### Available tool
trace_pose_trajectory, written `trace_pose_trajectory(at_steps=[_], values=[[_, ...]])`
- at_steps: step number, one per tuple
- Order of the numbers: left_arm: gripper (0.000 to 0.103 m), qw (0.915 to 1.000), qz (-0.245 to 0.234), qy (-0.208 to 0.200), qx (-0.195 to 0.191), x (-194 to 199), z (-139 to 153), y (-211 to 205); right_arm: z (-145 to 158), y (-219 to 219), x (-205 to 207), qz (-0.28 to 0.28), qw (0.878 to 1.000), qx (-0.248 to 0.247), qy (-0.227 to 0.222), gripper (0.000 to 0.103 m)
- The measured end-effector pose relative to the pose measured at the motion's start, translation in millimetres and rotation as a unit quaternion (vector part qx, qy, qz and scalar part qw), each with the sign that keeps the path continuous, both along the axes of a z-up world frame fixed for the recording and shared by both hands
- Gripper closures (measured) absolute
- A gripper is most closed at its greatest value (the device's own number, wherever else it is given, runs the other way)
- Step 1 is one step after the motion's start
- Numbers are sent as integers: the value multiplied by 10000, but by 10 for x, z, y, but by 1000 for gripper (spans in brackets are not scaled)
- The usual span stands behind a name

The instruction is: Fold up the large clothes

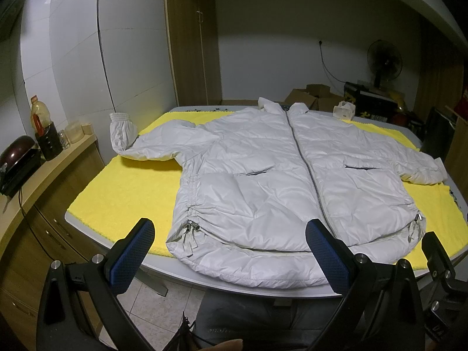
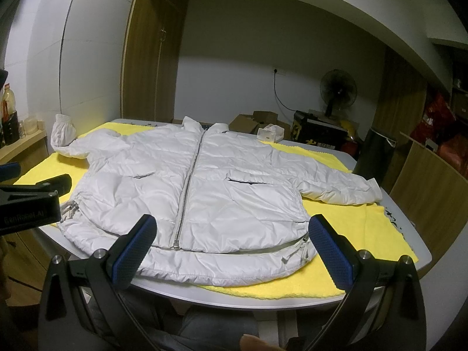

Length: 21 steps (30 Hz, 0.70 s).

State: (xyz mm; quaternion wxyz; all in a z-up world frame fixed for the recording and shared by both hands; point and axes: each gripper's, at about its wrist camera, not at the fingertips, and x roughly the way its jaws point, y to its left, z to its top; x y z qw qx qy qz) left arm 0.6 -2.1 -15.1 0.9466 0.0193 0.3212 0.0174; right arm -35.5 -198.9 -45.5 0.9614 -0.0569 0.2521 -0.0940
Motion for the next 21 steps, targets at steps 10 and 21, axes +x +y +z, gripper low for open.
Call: trace_pose_trajectory(at_steps=[10,21], values=[[0,10000,0,-3,-1,-1,0,2,2,3,-4,-4,10000,-11,-4,0],[0,10000,2,14,-4,-3,3,8,-6,6,-5,2,10000,-6,10,0]])
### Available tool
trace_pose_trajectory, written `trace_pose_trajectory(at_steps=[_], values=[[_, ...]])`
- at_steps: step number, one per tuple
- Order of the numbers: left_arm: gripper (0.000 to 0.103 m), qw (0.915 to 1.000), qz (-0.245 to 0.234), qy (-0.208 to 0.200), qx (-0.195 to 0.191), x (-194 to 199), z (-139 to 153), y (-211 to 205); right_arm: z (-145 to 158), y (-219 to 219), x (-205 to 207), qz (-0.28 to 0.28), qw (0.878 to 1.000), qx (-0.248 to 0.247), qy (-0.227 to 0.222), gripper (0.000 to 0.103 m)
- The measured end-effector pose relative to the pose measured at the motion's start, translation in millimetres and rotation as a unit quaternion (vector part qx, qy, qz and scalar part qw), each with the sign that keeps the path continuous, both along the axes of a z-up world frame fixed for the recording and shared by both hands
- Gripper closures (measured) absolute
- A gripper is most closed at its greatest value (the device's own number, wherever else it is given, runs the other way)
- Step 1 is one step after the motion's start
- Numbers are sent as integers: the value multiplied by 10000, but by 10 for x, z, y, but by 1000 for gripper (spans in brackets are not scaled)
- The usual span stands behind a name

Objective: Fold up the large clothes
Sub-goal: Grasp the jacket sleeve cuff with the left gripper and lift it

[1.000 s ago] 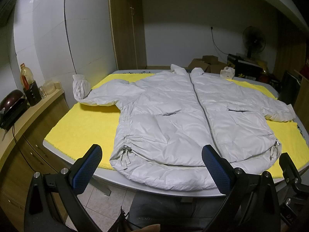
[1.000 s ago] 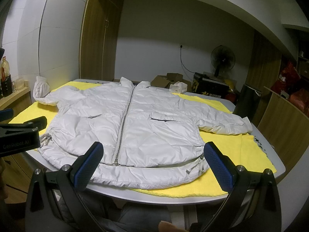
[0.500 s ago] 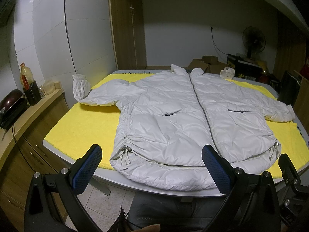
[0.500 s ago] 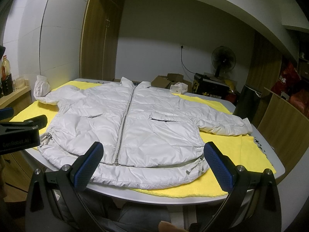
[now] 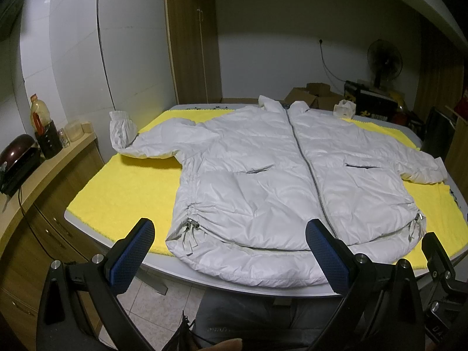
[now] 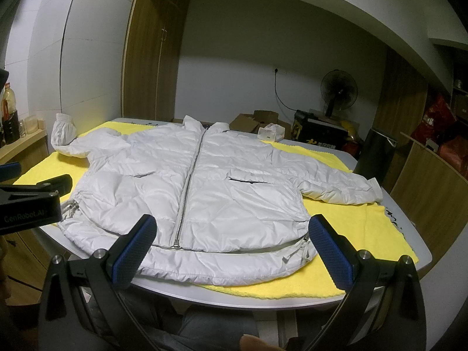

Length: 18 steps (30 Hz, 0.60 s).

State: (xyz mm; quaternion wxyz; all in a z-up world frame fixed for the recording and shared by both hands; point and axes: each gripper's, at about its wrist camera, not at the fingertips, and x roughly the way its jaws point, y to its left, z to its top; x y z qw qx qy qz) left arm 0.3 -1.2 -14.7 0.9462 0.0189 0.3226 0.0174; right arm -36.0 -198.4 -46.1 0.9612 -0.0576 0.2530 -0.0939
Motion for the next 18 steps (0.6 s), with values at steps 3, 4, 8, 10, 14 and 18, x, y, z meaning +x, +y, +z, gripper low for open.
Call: trace_pose_trajectory(at_steps=[3,4,8,10,14,18], values=[[0,10000,-1,23,-18,-2,-8,-2,1,1,3,-1,10000,2,1,0],[0,10000,-19,31,-40,0,-16,4,1,-1,0,0,10000,6,2,0],[0,9978,-173,168,-619,118,-54,165,1,2,7,2,10000,8,3,0],[0,9913,-274,323,-1249,253,-119,371,-22,-8,2,7,10000,24,22,0],[0,9764,-385,475,-2073,577,-264,847,-98,-48,74,4,10000,56,35,0],[0,9405,-433,471,-3336,1067,-354,1581,-178,-113,225,122,9997,203,-62,0]])
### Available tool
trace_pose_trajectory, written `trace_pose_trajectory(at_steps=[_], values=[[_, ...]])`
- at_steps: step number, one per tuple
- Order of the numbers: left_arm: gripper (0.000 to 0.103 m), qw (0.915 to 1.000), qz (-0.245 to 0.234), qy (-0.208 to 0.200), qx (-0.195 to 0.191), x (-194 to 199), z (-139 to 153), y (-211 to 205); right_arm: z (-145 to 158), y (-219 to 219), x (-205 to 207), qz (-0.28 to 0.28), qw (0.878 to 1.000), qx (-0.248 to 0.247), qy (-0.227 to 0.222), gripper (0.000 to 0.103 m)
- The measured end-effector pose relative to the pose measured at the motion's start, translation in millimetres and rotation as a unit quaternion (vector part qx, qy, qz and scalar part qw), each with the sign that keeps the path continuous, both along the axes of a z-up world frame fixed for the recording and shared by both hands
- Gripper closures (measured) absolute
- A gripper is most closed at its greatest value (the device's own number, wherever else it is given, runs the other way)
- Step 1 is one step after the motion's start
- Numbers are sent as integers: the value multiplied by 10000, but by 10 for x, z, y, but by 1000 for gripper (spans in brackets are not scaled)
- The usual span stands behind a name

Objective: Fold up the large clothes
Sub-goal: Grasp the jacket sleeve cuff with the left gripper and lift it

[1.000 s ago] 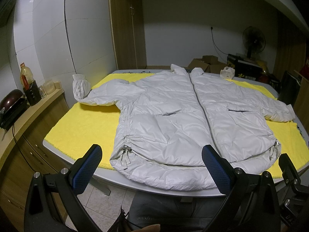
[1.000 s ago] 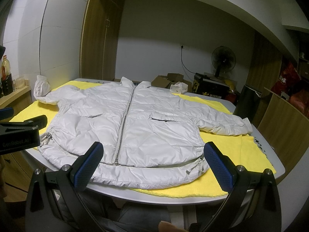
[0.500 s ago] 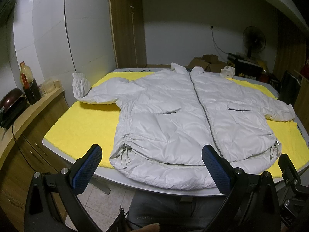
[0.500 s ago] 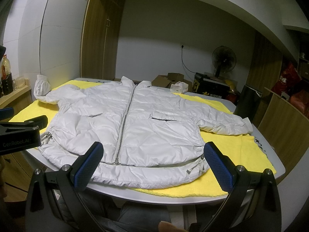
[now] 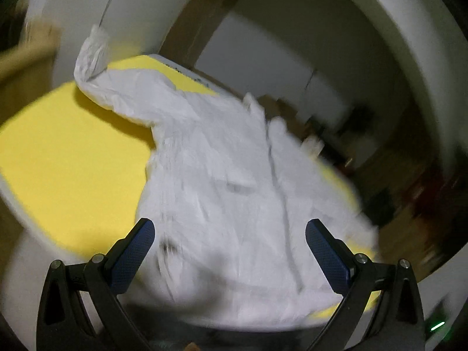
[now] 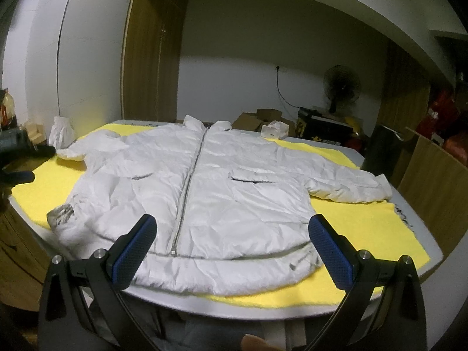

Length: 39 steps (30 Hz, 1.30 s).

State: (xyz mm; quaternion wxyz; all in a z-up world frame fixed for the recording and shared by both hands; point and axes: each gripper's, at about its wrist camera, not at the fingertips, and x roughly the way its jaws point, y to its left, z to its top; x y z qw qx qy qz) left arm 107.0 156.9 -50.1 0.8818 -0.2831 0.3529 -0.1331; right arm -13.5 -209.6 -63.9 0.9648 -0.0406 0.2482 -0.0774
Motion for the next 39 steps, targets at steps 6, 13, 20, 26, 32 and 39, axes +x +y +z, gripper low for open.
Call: trace_pose_trajectory(at_steps=[6,13,20,26,32,39], values=[[0,9941,929,62,-557,831,-96,1300,-105,-40,371,413,9988,48,261,0],[0,9845,1435,850,-533,1876,-510,2305,-149,-137,693,270,9982,361,394,0],[0,9882,1014,1149,-59,2491,-619,2298,-209,-103,916,330,9963,548,567,0],[11,9886,797,1275,-24,2828,-818,2235,-240,-86,1044,378,9947,609,742,0],[57,9800,1044,1687,131,3004,-1062,2372,-261,-53,1101,386,9940,583,842,0],[95,9830,1157,1383,342,2959,-983,2411,-283,-60,1142,529,9919,723,902,0]])
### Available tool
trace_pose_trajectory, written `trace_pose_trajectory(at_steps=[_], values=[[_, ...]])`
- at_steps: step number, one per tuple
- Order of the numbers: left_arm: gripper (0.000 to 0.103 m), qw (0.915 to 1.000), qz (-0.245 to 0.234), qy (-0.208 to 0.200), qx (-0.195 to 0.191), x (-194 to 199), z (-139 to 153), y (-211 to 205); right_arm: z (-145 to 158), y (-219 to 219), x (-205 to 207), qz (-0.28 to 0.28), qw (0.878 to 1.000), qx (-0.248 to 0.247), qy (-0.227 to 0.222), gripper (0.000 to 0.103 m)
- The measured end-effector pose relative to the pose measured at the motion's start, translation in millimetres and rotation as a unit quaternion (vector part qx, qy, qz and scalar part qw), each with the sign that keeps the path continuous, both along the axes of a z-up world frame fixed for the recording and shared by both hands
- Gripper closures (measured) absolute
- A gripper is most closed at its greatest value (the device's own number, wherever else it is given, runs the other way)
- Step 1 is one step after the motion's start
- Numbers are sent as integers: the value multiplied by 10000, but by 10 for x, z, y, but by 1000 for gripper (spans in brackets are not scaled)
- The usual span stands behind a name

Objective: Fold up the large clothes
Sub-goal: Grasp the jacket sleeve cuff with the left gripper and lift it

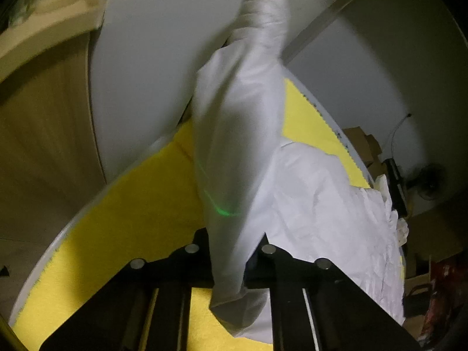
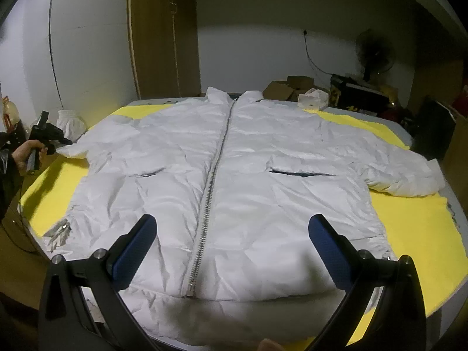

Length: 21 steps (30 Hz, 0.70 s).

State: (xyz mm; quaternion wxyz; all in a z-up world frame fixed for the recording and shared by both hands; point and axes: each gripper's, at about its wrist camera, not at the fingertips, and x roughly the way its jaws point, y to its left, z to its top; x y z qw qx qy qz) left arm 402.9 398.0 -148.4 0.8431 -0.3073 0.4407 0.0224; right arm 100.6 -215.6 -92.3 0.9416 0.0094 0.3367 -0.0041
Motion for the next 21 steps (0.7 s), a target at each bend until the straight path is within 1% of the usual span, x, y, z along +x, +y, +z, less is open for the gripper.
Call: trace_pose_trajectory(at_steps=[2,4,6,7,8,9,10,12,13,15,17,18,19,20,21], values=[[96,9996,-64,-111,267,-34,80,-48,-14,-2,23,63,9999,80,64,0],[97,9982,-78,-312,500,-93,184,-128,-36,14,46,78,9999,28,106,0],[97,9942,-88,-658,840,-175,373,-268,-38,38,53,63,9999,-100,82,0],[97,9924,-111,-765,958,-198,449,-330,-26,46,44,49,9998,-167,44,0],[97,9885,-129,-940,1179,-234,577,-445,-12,48,33,42,9998,-200,13,0],[97,9853,-131,-1084,1315,-249,680,-542,5,42,25,36,9997,-222,-17,0],[97,9805,-169,-1310,1458,-267,840,-701,21,31,19,26,9997,-238,-40,0],[97,9721,-218,-1611,1689,-279,1065,-933,43,-6,15,-10,9997,-235,-73,0],[97,9662,-330,-1823,1791,-280,1233,-1099,50,-29,16,-28,9997,-218,-75,0],[97,9579,-555,-2085,1894,-312,1493,-1292,52,-82,5,-66,9998,-143,-78,0],[97,9521,-769,-2250,1925,-266,1672,-1569,46,-124,-9,-95,9999,-94,-68,0],[97,9469,-929,-2352,1987,-244,1775,-1767,44,-141,-14,-116,9999,-76,-66,0],[97,9429,-1035,-2424,2034,-244,1828,-1896,41,-173,-26,-140,9999,-57,-65,0],[97,9365,-1235,-2534,2084,-222,1911,-2133,41,-196,-38,-162,9998,-42,-69,0],[97,9320,-1386,-2613,2092,-214,1953,-2289,40,-234,-54,-195,9998,-21,-78,0]])
